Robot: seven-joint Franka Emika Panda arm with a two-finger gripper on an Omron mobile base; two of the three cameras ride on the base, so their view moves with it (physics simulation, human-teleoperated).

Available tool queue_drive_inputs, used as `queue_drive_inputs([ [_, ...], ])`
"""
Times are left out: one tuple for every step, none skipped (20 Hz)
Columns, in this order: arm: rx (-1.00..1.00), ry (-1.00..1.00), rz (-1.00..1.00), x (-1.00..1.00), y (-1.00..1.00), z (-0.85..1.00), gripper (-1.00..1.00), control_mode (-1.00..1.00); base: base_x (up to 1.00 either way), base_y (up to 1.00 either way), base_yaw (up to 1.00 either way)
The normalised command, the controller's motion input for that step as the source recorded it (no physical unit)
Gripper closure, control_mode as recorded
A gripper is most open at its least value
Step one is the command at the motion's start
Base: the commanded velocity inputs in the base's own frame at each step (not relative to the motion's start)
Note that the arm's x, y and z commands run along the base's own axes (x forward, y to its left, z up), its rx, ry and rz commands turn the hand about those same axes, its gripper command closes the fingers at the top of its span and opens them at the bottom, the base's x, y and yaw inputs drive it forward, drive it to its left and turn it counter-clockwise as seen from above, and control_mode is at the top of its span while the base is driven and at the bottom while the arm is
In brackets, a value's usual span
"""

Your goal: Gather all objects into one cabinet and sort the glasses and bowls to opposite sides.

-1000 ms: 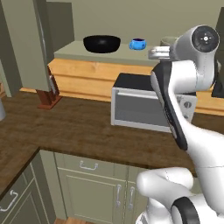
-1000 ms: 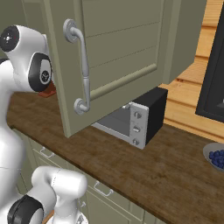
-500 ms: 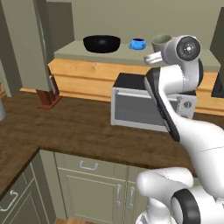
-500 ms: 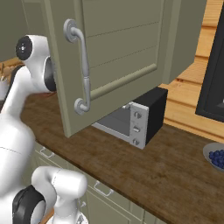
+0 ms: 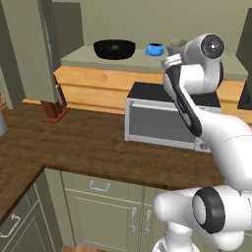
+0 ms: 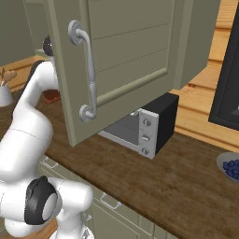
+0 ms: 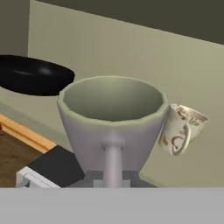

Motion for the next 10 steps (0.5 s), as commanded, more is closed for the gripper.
queue_drive_inputs([
  [0.07, 0.19, 0.0, 0.23, -0.26, -0.02, 1.0, -1.0, 0.0, 0.0, 0.0],
  [0.09, 0.2, 0.0, 0.23, -0.26, 0.0, 1.0, -1.0, 0.0, 0.0, 0.0],
  [0.1, 0.2, 0.0, 0.29, -0.24, 0.0, 1.0, -1.0, 0.0, 0.0, 0.0],
  [0.1, 0.16, 0.0, 0.34, -0.24, 0.0, 1.0, -1.0, 0.0, 0.0, 0.0],
  [0.09, 0.13, 0.0, 0.36, -0.23, 0.0, 1.0, -1.0, 0.0, 0.0, 0.0],
  [0.08, 0.12, 0.0, 0.36, -0.21, 0.0, 1.0, -1.0, 0.0, 0.0, 0.0],
  [0.09, 0.12, 0.0, 0.36, -0.21, 0.0, 1.0, -1.0, 0.0, 0.0, 0.0],
  [0.09, 0.09, 0.0, 0.37, -0.19, 0.0, 1.0, -1.0, 0.0, 0.0, 0.0],
  [0.08, 0.05, 0.0, 0.42, -0.18, 0.0, 1.0, -1.0, 0.0, 0.0, 0.0],
  [0.05, 0.01, 0.0, 0.46, -0.13, 0.0, 1.0, -1.0, 0.0, 0.0, 0.0],
])
